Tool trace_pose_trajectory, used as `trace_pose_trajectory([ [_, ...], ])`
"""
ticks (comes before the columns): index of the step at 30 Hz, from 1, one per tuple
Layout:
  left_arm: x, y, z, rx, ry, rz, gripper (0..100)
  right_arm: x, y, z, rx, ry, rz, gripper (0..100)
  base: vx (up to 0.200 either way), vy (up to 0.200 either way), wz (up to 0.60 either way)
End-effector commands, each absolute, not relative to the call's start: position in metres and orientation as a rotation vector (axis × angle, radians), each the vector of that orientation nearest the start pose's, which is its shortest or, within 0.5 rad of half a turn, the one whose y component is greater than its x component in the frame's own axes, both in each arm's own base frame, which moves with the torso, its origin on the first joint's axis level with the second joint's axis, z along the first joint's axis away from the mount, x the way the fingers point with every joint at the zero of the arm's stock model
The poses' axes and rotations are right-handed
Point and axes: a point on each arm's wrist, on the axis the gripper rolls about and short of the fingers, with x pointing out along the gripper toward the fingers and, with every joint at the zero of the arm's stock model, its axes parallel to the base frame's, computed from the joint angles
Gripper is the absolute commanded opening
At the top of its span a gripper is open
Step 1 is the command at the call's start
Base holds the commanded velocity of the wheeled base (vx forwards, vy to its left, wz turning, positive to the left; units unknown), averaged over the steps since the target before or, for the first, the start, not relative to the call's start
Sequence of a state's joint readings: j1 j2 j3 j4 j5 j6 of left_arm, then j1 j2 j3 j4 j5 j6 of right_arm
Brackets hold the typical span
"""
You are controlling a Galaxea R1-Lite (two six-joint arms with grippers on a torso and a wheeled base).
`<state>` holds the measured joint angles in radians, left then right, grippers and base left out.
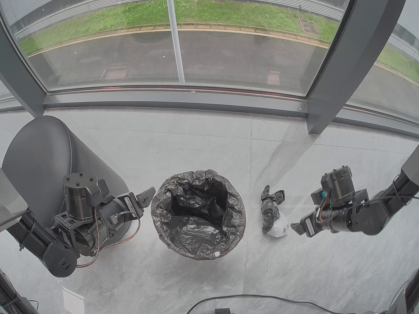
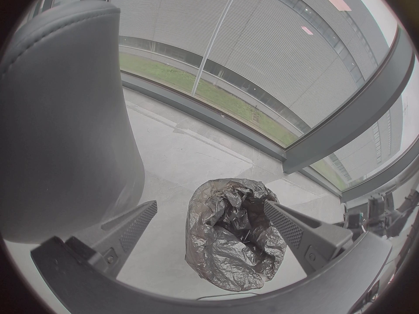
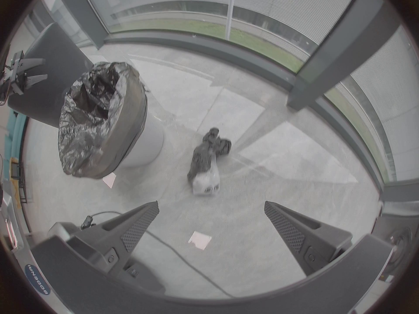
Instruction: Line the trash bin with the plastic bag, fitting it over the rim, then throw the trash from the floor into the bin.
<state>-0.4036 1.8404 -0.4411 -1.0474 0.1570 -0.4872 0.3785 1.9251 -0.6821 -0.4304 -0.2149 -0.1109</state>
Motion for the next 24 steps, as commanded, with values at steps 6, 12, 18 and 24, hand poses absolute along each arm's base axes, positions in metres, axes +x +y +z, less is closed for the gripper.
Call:
trace_pose_trajectory([
  [6,0.266,-0.086,0.095,-0.437,0.405,-0.170,100,0.374,0.107,0.036,-0.417,0.709,0.283,100,0.000,0.000,0.00],
  [12,0.268,-0.080,0.094,-0.440,0.405,-0.156,100,0.401,0.127,0.015,-0.456,0.684,0.320,100,0.000,0.000,0.00],
  [18,0.270,-0.081,0.089,-0.437,0.421,-0.151,100,0.409,0.140,0.001,-0.460,0.683,0.332,100,0.000,0.000,0.00],
  [24,0.271,-0.083,0.081,-0.433,0.450,-0.147,100,0.431,0.136,-0.020,-0.445,0.686,0.301,100,0.000,0.000,0.00],
])
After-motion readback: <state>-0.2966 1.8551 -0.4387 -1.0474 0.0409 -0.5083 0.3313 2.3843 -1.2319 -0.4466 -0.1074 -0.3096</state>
